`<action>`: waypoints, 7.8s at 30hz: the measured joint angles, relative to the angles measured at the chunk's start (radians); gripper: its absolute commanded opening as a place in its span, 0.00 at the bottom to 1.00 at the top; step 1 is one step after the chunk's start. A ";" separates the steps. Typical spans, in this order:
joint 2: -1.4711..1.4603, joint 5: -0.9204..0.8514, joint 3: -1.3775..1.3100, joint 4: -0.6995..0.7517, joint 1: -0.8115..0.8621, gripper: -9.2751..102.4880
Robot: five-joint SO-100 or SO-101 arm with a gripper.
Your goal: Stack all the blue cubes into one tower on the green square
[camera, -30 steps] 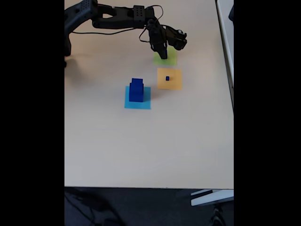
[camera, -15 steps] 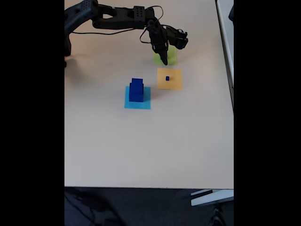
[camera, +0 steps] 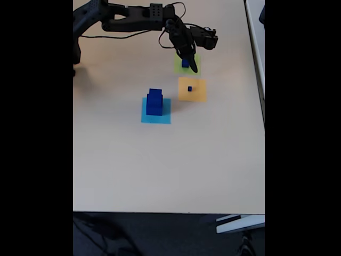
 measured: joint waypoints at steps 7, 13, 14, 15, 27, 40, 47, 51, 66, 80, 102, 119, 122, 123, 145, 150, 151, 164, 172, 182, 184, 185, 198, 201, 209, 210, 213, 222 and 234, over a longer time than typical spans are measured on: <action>0.041 -0.046 0.006 0.000 0.072 0.34; 0.044 -0.057 0.061 -0.037 0.110 0.34; 0.046 -0.057 0.077 -0.049 0.114 0.34; 0.046 -0.057 0.089 -0.060 0.118 0.34; 0.046 -0.064 0.227 -0.192 0.153 0.32; 0.046 -0.072 0.229 -0.210 0.166 0.30; 0.029 -0.072 0.229 -0.225 0.166 0.29; 0.009 -0.072 0.229 -0.230 0.166 0.28; 0.000 -0.069 0.262 -0.230 0.166 0.19; 0.002 -0.063 0.275 -0.236 0.172 0.08; 0.144 0.095 0.035 0.021 0.054 0.08; 0.092 0.321 -0.017 0.046 -0.083 0.08; 0.091 0.307 -0.003 0.046 -0.080 0.08; 0.091 0.296 0.000 0.046 -0.080 0.08; 0.091 0.258 0.164 0.005 -0.058 0.08; 0.091 0.258 0.215 -0.034 -0.058 0.08; 0.091 0.258 0.227 -0.041 -0.058 0.08; 0.091 0.258 0.239 -0.055 -0.058 0.08; 0.091 0.258 0.239 -0.055 -0.058 0.08; 0.091 0.255 0.239 -0.055 -0.058 0.10; 0.091 0.253 0.239 -0.055 -0.058 0.11; 0.091 0.252 0.239 -0.055 -0.058 0.12; 0.091 0.236 0.239 -0.055 -0.058 0.17; 0.091 0.230 0.239 -0.055 -0.058 0.18; 0.091 0.206 0.153 -0.052 -0.058 0.19; 0.091 0.201 0.143 -0.049 -0.058 0.19; 0.091 0.195 0.104 -0.034 -0.058 0.19; 0.091 0.126 -0.023 -0.014 -0.058 0.27; 0.130 -0.008 -0.032 0.043 0.020 0.29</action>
